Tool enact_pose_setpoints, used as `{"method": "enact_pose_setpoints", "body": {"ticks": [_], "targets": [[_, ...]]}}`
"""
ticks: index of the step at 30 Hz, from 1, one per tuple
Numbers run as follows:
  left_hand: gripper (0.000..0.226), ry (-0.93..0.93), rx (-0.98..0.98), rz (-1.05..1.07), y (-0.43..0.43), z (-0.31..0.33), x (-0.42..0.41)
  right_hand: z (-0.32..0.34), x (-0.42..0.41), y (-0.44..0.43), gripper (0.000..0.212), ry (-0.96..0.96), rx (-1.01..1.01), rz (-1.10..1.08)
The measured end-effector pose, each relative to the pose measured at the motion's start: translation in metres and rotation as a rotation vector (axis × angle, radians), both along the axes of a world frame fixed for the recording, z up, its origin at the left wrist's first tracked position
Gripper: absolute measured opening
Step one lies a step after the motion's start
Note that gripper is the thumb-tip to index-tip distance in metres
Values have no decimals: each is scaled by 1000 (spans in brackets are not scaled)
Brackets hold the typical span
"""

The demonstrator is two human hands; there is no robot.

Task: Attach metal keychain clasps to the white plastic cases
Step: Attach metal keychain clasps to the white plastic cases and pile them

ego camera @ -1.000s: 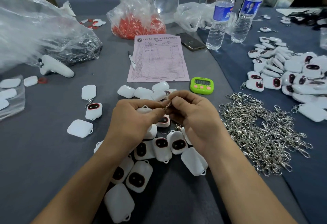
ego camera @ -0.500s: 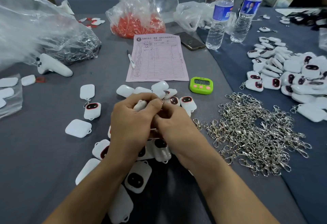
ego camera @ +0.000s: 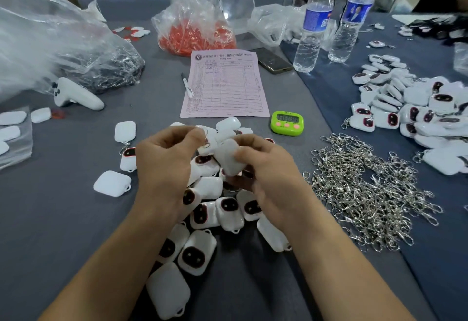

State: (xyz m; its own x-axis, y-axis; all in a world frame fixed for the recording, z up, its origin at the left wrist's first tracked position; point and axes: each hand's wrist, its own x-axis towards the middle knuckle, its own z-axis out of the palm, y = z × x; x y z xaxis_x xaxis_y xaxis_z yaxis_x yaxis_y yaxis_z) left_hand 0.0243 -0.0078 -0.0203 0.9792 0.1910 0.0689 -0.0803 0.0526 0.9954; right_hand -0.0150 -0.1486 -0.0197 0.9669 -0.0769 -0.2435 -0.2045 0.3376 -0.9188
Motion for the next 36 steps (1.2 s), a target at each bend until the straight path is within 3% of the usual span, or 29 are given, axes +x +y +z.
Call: {"method": "enact_pose_setpoints", "body": {"ticks": [3, 7, 14, 24, 28, 36], "targets": [[14, -26, 189, -99, 2, -10, 0, 4, 2, -6, 13, 46, 257, -16], [11, -87, 306, -236, 1, -14, -3, -1, -1, -7, 18, -68, 30, -5], [14, -137, 221, -352, 4, -14, -1, -1, -2, -6, 29, -164, -219, -43], [16, -117, 181, -326, 2, -19, 0, 2, -3, -14, 20, -141, -253, -36], [17, -116, 185, -320, 3, -19, 0, -3, -1, -13, 17, -157, -371, -57], [20, -190, 330, -280, 2, -15, -4, -8, 1, -10, 13, -177, -396, -103]]}}
